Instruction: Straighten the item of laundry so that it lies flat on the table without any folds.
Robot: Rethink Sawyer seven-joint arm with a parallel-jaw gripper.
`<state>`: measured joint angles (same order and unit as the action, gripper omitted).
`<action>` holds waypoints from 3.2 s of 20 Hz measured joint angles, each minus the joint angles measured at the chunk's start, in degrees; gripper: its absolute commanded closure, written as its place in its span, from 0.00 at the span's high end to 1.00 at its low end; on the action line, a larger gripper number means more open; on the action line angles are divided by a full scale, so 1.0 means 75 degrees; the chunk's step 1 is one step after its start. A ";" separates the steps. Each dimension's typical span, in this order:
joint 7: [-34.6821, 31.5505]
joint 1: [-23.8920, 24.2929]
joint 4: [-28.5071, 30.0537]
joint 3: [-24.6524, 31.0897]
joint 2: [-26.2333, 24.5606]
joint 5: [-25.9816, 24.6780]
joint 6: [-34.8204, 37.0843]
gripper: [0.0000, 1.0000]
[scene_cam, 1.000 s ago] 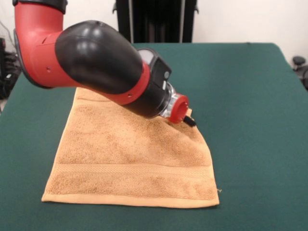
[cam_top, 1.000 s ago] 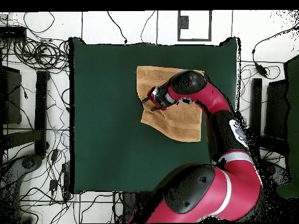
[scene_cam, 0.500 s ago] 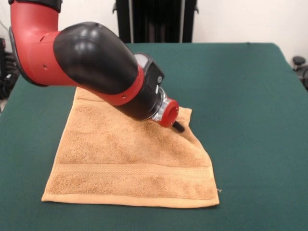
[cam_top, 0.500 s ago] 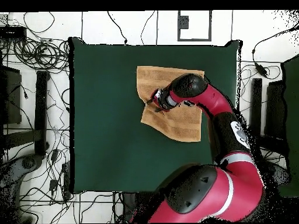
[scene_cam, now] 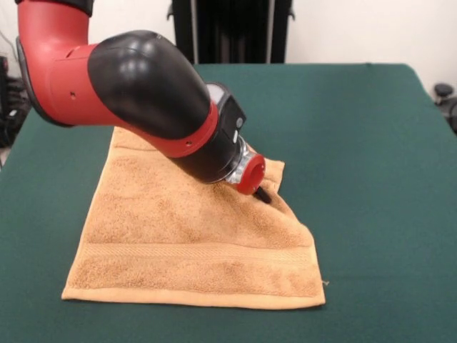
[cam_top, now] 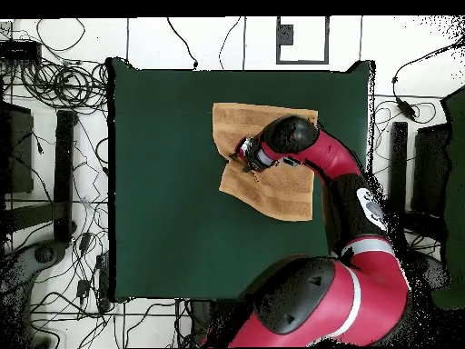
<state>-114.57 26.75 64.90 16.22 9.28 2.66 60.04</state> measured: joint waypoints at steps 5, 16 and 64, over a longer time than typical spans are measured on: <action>0.0000 0.0023 0.0004 0.0011 -0.0008 0.0017 0.0000 1.00; 0.0000 0.0429 0.0309 0.0268 -0.0073 0.0391 -0.0088 1.00; 0.0000 -0.1075 0.0227 -0.1005 0.0030 0.0754 -0.0088 1.00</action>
<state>-114.57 18.69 66.60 8.69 9.50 8.31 59.39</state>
